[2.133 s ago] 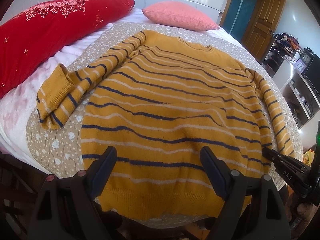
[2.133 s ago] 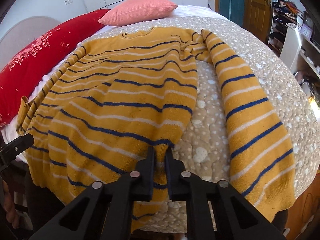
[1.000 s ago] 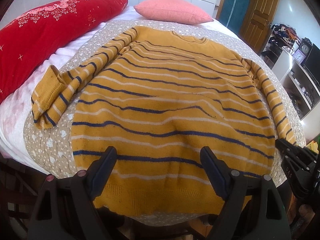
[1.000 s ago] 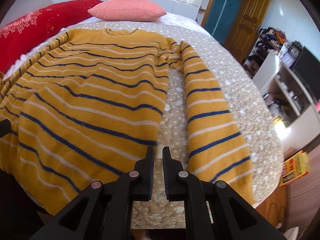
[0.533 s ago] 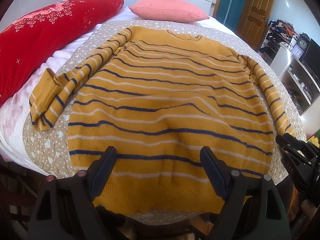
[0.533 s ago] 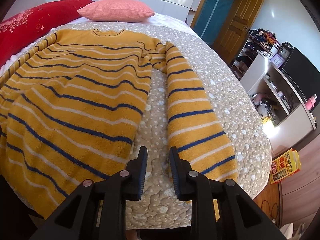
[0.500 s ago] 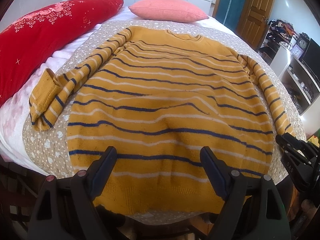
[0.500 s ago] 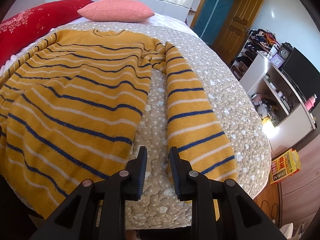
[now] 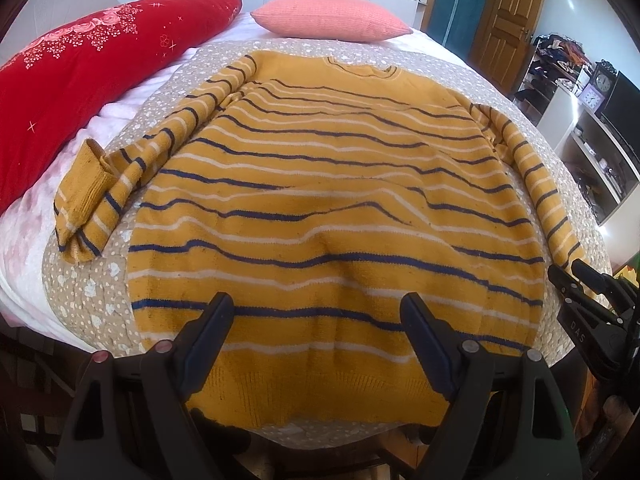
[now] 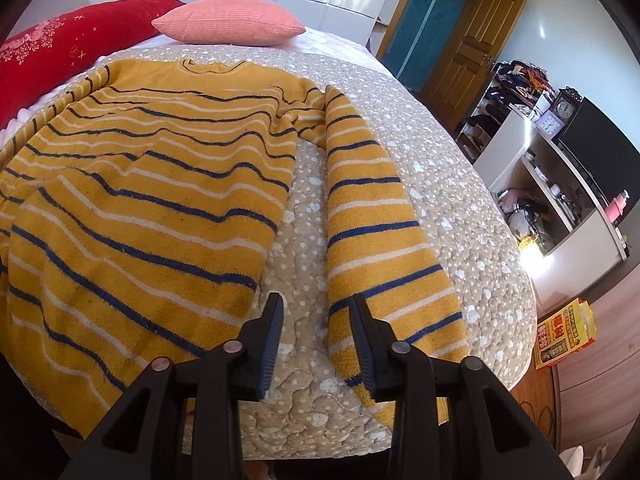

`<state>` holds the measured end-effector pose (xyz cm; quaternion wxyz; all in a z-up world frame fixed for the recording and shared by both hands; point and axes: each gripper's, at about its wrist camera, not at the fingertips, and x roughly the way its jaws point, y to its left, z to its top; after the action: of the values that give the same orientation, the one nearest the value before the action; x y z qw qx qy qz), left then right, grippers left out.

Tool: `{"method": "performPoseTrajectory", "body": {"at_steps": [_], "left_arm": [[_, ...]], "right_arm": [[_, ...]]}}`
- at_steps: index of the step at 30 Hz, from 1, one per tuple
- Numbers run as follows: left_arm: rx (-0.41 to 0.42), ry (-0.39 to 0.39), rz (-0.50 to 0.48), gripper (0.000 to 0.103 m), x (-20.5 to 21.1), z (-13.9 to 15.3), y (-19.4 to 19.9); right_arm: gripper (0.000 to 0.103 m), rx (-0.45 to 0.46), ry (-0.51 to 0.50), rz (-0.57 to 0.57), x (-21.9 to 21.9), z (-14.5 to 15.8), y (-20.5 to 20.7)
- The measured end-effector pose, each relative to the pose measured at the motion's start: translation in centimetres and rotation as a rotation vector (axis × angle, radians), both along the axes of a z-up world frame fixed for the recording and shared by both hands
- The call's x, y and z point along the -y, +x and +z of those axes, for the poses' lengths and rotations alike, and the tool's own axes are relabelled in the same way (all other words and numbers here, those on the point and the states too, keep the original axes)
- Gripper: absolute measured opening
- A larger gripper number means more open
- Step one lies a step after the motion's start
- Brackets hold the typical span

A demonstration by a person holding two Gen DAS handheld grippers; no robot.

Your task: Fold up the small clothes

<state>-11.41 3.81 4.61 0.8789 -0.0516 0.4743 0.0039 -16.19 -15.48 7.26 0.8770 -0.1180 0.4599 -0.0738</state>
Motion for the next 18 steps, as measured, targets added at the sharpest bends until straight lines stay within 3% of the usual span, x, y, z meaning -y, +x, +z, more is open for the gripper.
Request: {"method": "performPoseTrajectory", "body": {"at_steps": [11, 18], "left_arm": [[-0.003, 0.002, -0.003, 0.084, 0.25, -0.37, -0.07], [-0.007, 0.007, -0.006, 0.084, 0.49, -0.52, -0.20]], "right_arm": [[0.058, -0.001, 0.085, 0.005, 0.25, 0.44, 0.05], [0.062, -0.012, 0.059, -0.007, 0.15, 0.17, 0.25]]}}
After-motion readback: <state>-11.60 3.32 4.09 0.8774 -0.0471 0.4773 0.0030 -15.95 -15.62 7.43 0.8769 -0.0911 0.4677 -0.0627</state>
